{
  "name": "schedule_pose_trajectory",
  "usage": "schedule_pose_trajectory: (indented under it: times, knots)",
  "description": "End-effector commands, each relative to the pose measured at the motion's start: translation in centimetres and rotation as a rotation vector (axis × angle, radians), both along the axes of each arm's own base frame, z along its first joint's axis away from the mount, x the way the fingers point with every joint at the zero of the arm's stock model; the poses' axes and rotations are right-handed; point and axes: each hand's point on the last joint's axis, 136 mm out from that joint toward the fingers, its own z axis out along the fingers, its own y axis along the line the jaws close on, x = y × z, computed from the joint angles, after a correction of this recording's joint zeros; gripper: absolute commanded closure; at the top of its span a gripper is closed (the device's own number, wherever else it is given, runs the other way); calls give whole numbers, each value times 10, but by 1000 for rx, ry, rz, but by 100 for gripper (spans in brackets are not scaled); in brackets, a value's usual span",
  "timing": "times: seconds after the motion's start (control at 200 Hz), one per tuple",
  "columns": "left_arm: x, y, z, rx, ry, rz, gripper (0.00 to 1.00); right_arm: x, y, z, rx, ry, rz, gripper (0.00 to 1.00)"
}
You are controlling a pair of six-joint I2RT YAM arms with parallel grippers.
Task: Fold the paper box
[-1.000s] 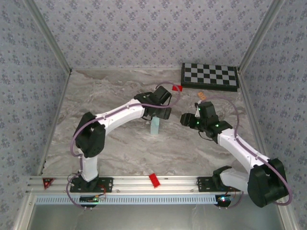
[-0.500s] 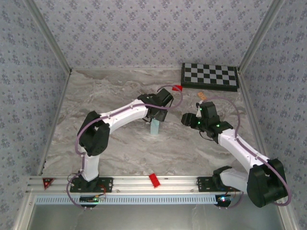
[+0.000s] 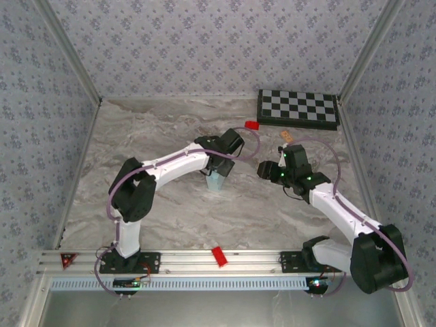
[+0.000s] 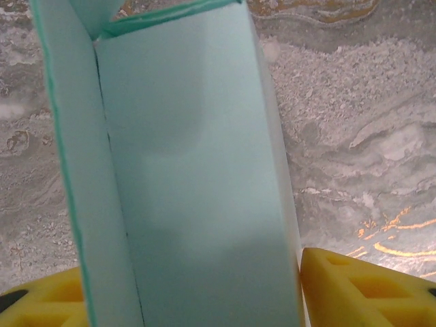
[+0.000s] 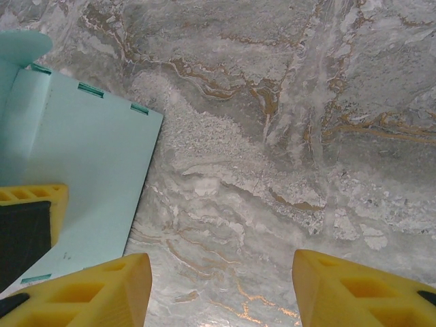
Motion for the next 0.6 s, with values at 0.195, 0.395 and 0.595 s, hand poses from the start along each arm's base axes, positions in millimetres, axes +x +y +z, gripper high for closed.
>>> schedule_pose_trajectory:
  times: [0.195, 0.395, 0.595]
  knots:
    - [1, 8, 12, -36, 16, -197, 41, 2, 0, -1, 10, 8, -3, 42]
    - [1, 6, 17, -95, 2, -340, 41, 1, -1, -3, 7, 11, -4, 42]
    - [-8, 1, 21, -114, -18, -489, 41, 0, -2, -3, 2, 13, -7, 42]
